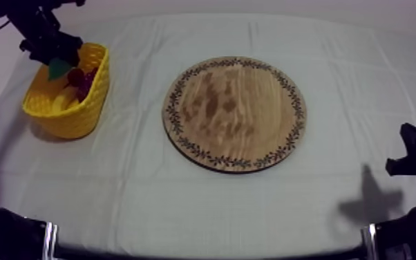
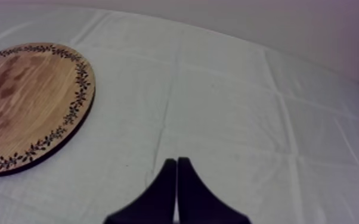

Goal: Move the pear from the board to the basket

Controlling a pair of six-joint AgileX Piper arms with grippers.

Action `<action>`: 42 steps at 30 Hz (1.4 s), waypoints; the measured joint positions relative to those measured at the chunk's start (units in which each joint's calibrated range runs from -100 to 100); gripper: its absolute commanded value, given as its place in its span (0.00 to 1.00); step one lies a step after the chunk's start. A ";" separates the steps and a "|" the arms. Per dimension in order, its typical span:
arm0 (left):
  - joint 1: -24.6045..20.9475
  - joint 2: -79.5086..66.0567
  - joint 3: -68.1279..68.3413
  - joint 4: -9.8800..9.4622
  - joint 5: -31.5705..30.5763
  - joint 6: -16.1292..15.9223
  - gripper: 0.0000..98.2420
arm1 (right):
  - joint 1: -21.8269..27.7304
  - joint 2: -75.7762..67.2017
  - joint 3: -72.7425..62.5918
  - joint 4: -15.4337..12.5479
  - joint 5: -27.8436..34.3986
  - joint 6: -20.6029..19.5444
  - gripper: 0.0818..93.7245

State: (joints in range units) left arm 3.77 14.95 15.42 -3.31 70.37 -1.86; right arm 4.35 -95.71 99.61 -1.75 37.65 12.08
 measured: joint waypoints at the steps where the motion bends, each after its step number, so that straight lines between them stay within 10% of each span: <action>1: -0.11 0.32 0.00 0.07 0.00 -0.09 0.44 | 0.00 0.00 0.00 0.00 0.00 0.00 0.00; 8: -0.11 0.77 0.00 0.12 0.08 -0.46 0.47 | 0.00 0.00 0.00 0.00 0.00 0.00 0.00; 17: 0.60 -0.33 -0.13 -0.07 0.73 -0.11 0.92 | 0.00 0.00 0.00 0.00 0.00 0.00 0.00; 25: 0.96 -0.96 -0.93 -0.58 0.40 0.46 0.97 | 0.00 0.00 0.00 0.00 0.00 0.00 0.00; 32: 0.58 -3.71 -2.30 -1.00 -1.72 1.86 0.75 | 0.00 0.00 0.00 0.00 0.00 0.00 0.00; 42: 0.31 -17.53 3.47 -2.69 -14.85 3.49 0.19 | 0.00 0.00 0.00 0.00 0.00 0.00 0.00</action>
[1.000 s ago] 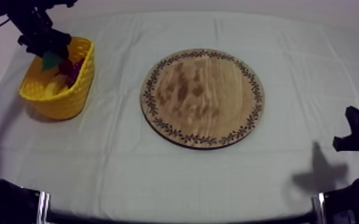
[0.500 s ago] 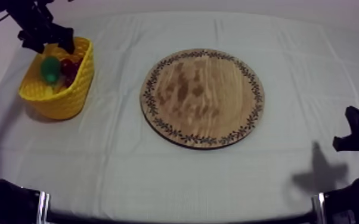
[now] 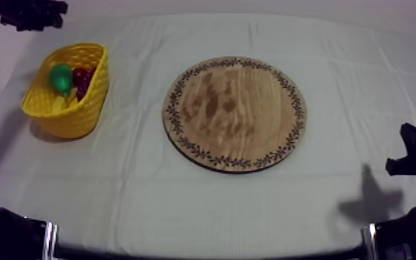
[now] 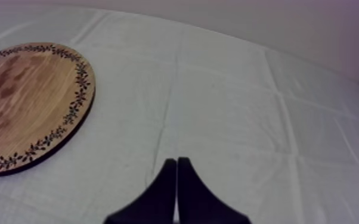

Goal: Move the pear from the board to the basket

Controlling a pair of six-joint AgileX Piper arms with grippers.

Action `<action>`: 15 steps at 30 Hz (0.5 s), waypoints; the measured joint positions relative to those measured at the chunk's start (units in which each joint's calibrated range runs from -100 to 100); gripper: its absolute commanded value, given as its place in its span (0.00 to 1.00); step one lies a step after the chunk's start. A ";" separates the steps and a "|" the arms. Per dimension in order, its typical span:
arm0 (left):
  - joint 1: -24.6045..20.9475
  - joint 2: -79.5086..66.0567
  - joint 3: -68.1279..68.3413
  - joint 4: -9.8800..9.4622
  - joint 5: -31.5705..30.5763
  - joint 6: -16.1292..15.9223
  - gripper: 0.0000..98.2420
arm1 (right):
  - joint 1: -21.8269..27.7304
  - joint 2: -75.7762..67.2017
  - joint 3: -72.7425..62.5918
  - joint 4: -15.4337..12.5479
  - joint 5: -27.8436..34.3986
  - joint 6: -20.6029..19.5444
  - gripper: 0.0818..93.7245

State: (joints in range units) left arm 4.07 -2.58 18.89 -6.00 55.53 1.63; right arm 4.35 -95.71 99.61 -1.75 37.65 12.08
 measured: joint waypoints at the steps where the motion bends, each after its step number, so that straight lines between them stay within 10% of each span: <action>1: 0.17 -1.99 1.00 -0.01 -1.28 0.00 0.15 | 0.00 0.00 0.00 0.00 0.00 0.00 0.00; 15: 1.21 -35.68 23.06 0.90 -17.16 -0.99 0.00 | 0.03 0.00 0.00 0.00 0.00 0.00 0.00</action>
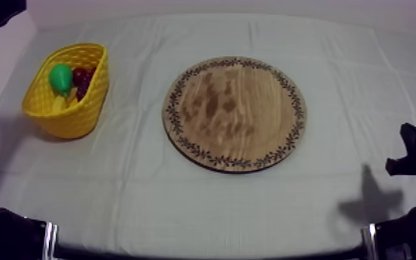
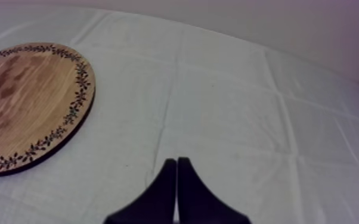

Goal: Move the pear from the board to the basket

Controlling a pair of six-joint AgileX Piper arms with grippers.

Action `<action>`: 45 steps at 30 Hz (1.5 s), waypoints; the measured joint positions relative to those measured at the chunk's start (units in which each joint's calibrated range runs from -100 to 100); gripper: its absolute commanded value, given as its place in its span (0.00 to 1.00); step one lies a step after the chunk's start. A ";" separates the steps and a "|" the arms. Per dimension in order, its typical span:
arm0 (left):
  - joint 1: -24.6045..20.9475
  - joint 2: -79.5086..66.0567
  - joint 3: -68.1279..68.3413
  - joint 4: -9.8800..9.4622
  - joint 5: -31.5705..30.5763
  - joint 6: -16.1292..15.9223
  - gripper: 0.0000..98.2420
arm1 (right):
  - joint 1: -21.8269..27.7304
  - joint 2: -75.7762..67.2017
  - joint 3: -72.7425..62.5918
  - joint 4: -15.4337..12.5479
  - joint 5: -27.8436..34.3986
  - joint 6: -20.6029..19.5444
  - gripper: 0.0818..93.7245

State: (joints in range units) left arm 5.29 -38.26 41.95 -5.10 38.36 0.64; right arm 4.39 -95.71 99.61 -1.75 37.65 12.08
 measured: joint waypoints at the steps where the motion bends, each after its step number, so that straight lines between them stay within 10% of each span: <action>1: -0.04 -2.26 1.82 0.00 -0.76 0.20 0.00 | -0.04 0.00 0.00 0.00 0.00 0.00 0.00; 22: -1.89 -51.45 46.73 -1.67 -11.16 1.61 0.00 | -0.04 0.00 0.00 0.00 0.07 0.00 0.00; 45: -2.49 -61.74 57.91 1.35 -9.30 -0.22 0.00 | -0.04 0.00 0.00 0.00 -0.01 0.00 0.00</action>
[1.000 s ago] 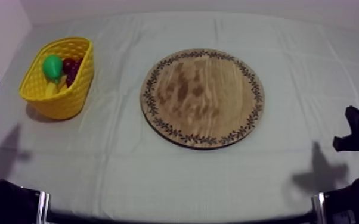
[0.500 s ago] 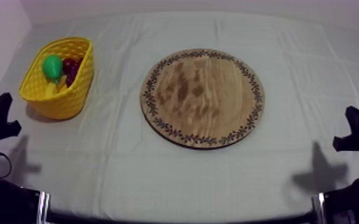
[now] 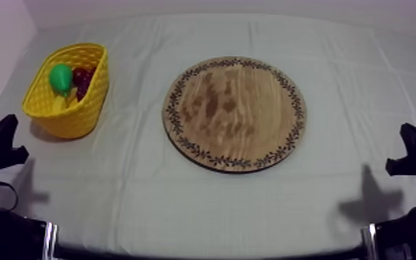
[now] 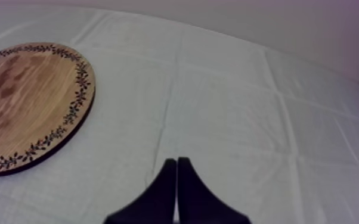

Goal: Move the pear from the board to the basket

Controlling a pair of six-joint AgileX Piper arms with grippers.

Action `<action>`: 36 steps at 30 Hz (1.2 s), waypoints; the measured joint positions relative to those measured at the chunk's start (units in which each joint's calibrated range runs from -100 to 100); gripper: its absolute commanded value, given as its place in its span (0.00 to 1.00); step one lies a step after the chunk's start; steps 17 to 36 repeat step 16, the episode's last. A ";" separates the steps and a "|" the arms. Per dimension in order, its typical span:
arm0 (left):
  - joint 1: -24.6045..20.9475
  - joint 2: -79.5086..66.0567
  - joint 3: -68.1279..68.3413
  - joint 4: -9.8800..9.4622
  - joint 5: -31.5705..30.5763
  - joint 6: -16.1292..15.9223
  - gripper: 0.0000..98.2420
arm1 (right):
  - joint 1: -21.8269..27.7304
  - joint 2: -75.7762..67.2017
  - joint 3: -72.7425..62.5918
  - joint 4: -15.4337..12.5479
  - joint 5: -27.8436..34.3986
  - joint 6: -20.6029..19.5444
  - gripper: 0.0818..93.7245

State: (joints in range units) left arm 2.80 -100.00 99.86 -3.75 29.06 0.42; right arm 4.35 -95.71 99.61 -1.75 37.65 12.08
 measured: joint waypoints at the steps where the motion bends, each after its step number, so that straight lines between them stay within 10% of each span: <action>1: 0.00 0.00 0.00 0.06 0.08 -0.09 0.00 | 0.00 0.00 0.00 0.00 0.00 0.00 0.00; 36: 0.00 0.00 0.00 0.34 0.66 0.42 0.00 | 0.03 0.00 0.00 0.00 0.00 0.00 0.00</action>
